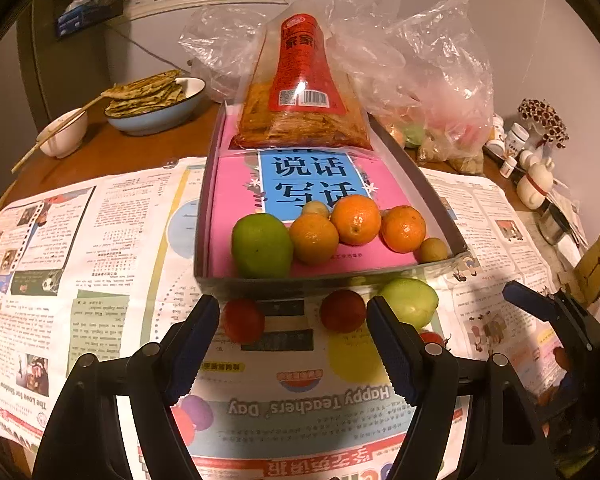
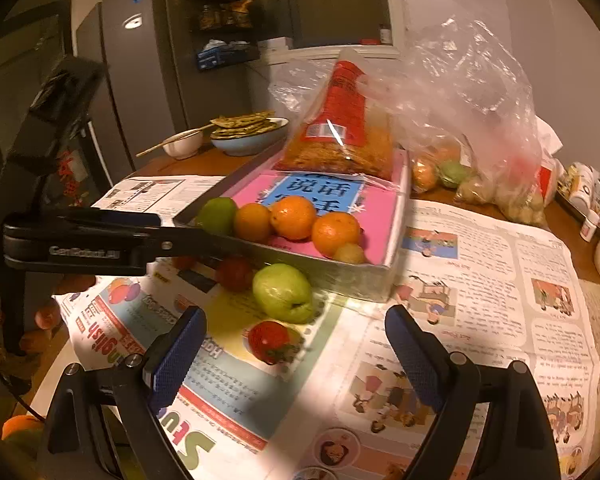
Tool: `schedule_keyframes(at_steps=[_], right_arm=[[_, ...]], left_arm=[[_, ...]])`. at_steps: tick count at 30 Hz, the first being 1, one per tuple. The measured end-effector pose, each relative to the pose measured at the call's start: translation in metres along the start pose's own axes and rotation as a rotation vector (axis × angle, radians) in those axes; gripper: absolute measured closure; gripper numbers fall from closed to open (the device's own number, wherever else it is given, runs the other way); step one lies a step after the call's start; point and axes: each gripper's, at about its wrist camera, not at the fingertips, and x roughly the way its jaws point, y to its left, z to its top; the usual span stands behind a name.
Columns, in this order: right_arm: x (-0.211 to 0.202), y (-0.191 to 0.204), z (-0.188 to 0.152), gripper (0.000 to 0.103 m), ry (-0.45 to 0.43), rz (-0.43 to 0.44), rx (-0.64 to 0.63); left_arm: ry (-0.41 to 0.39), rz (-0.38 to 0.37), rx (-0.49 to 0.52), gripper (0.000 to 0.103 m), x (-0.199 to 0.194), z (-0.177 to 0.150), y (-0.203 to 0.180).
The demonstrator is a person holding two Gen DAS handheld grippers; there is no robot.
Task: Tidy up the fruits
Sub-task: 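Withdraw both open tools from the pink box, then move the right tool onto a red cherry tomato while the left tool approaches another tomato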
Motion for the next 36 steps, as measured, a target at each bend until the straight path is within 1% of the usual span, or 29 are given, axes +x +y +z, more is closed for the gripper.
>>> schedule_keyframes(at_steps=[3, 8, 16, 19, 28, 33, 36], right_arm=[[0.001, -0.004, -0.001, 0.012, 0.015, -0.012, 0.017], [0.000, -0.005, -0.003, 0.012, 0.028, -0.032, 0.029], [0.006, 0.008, -0.006, 0.012, 0.055, -0.055, 0.016], [0.010, 0.012, -0.009, 0.012, 0.067, -0.060, 0.008], [0.019, 0.015, -0.013, 0.012, 0.092, -0.077, 0.008], [0.022, 0.015, -0.013, 0.016, 0.097, -0.081, 0.012], [0.024, 0.017, -0.013, 0.021, 0.100, -0.078, 0.009]], left_arm=[[-0.004, -0.023, -0.019, 0.026, -0.001, -0.004, 0.009], [0.003, -0.042, -0.030, 0.026, 0.001, -0.010, 0.017], [-0.001, -0.028, 0.017, 0.026, 0.003, -0.015, 0.015], [0.005, -0.009, 0.034, 0.026, 0.007, -0.017, 0.014], [0.015, -0.032, 0.031, 0.026, 0.012, -0.020, 0.017], [0.018, -0.045, 0.025, 0.026, 0.015, -0.020, 0.020], [0.025, -0.059, 0.014, 0.026, 0.018, -0.020, 0.023]])
